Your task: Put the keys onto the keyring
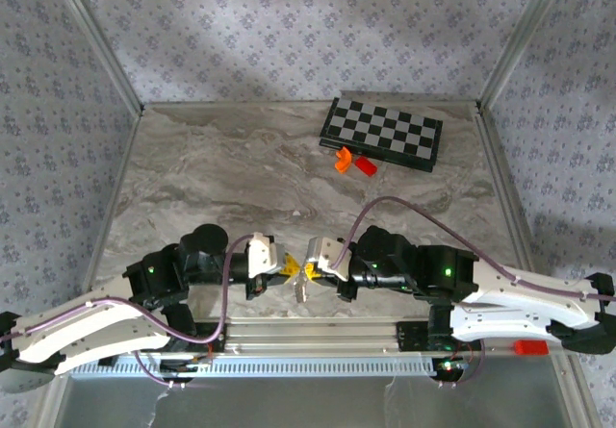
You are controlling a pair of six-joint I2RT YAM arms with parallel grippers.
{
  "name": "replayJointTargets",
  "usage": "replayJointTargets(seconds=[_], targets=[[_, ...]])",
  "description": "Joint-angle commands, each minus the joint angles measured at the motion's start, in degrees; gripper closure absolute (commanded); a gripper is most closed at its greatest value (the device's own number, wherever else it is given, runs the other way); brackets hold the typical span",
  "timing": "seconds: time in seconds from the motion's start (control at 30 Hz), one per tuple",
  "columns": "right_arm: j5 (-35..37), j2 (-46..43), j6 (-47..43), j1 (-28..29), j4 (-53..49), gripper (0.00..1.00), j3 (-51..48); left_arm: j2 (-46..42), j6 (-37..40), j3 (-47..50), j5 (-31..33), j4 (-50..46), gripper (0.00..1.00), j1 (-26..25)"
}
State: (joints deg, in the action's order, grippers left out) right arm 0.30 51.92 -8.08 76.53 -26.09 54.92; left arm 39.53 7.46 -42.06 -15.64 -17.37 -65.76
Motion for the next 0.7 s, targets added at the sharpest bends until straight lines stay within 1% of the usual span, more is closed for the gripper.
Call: replayJointTargets(seconds=[0.0,0.23,0.47,0.67], targets=[[-0.3,0.2,-1.6,0.4,0.8,1.0,1.2,-0.6,-0.7,-1.8,-0.9,4.6,1.0,-0.3],[3.7,0.2,-4.9,2.2,2.1,1.0,-0.6,-0.7,-1.8,-0.9,-1.9,6.4,1.0,-0.3],[12.9,-0.4,-9.1,6.6,4.5,1.0,-2.9,-1.4,-2.5,-0.1,-2.1,7.5,1.0,-0.3],[17.6,-1.3,-10.9,8.6,5.8,1.0,-4.3,-2.2,-2.7,0.6,-1.9,8.1,1.0,-0.3]])
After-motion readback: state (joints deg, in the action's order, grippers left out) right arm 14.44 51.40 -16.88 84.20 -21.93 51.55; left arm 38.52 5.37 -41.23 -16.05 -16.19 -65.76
